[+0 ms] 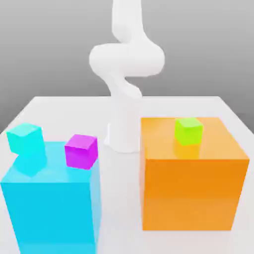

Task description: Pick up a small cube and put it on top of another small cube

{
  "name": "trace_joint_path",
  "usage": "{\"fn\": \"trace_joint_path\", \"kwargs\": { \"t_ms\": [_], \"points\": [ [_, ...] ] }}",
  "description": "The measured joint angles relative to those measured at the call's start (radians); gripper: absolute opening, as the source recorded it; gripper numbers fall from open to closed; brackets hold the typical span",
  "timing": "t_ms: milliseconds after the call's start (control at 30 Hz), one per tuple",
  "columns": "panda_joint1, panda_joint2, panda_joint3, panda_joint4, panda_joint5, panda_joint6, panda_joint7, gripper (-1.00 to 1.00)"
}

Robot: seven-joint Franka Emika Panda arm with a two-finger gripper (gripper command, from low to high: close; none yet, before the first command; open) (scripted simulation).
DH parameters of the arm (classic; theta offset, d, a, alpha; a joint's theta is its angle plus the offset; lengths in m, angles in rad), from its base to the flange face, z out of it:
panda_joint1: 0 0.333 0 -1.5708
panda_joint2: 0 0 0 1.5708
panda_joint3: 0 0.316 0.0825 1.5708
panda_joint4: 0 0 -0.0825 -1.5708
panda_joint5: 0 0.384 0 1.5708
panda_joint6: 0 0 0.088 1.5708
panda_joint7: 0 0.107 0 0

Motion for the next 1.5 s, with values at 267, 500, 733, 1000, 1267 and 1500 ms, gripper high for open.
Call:
{"fn": "trace_joint_path", "kwargs": {
  "t_ms": [267,500,733,1000,1267,1500],
  "points": [
    [-0.052,0.275,-0.334,-0.140,0.122,0.162,-0.176,0.00],
    [-0.122,0.527,-0.596,-0.267,0.250,0.304,-0.346,0.00],
    [-0.189,0.800,-0.678,-0.419,0.219,0.472,-0.390,0.00],
    [-0.354,0.988,-0.423,-0.387,0.504,0.582,-0.609,0.00],
    [-0.490,1.075,-0.253,-0.355,0.660,0.635,-0.728,-1.00],
    [-0.395,1.005,-0.376,-0.381,0.527,0.594,-0.627,-1.00]
  ]
}}
